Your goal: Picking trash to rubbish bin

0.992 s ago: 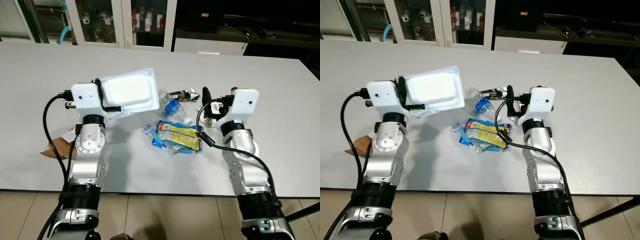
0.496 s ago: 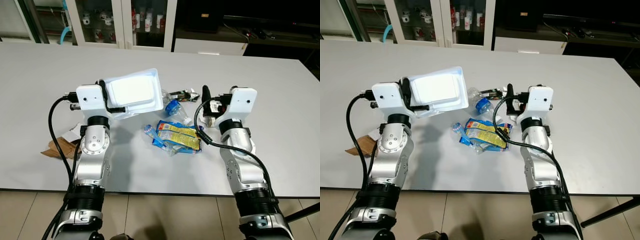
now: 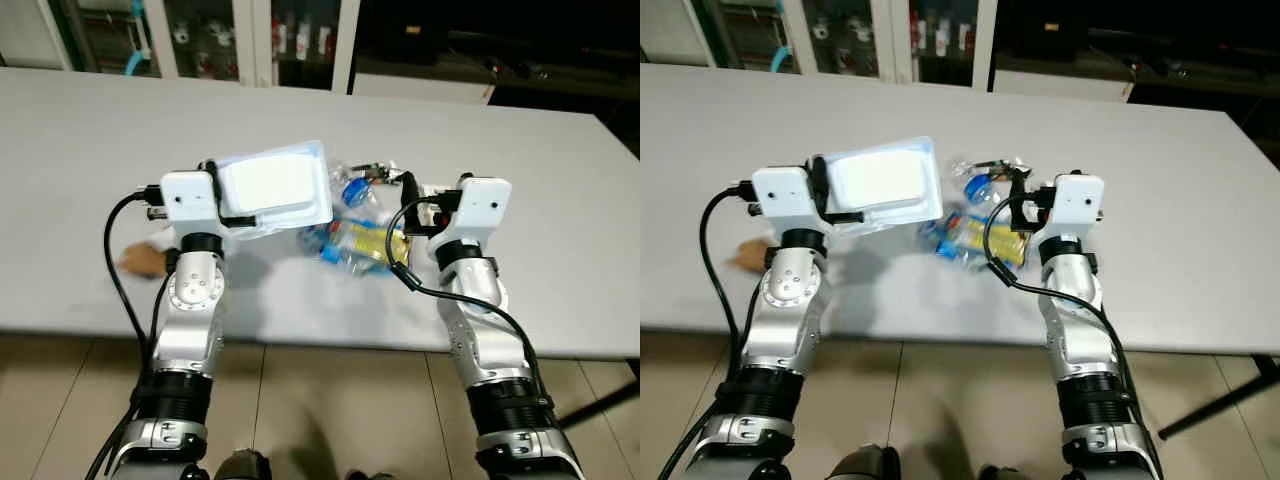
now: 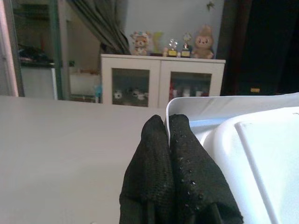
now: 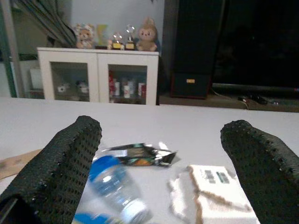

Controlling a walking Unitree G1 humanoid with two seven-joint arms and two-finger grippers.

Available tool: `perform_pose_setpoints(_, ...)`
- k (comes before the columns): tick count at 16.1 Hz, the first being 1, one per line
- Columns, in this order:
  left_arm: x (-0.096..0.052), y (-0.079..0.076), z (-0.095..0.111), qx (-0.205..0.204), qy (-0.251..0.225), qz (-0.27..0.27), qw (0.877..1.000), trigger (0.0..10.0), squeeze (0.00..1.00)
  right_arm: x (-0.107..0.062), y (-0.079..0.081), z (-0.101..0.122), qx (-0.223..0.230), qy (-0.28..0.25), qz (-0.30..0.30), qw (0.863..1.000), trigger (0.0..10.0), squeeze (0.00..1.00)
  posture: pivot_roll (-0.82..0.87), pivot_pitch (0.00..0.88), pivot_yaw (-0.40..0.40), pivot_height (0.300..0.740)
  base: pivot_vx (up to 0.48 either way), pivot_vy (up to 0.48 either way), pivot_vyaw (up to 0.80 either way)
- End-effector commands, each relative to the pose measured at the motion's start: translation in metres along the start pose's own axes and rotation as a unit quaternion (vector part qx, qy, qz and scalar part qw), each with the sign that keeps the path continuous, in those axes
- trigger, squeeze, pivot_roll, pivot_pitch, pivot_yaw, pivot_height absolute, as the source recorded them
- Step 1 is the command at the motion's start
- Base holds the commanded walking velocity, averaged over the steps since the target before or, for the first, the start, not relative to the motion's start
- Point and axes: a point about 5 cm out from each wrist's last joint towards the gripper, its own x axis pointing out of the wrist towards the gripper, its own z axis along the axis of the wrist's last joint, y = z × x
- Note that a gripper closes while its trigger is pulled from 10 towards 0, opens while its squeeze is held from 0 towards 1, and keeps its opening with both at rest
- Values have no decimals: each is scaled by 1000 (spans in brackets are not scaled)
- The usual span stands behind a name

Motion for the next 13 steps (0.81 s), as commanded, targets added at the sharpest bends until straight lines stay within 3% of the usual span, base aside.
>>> perform_pose_setpoints(1, 0, -4, 2, -1, -4, -3, 1000, 10000, 0, -4, -6, -4, -4, 5, -7, 1000, 10000, 0, -11, 0, -44, 740, -319, 0, 0)
perform_pose_setpoints(13, 1, -3, 1, -2, -2, -1, 1000, 10000, 0, -6, -7, -6, 0, 14, 1, 1000, 10000, 0, -16, 13, -47, 740, -297, 0, 0)
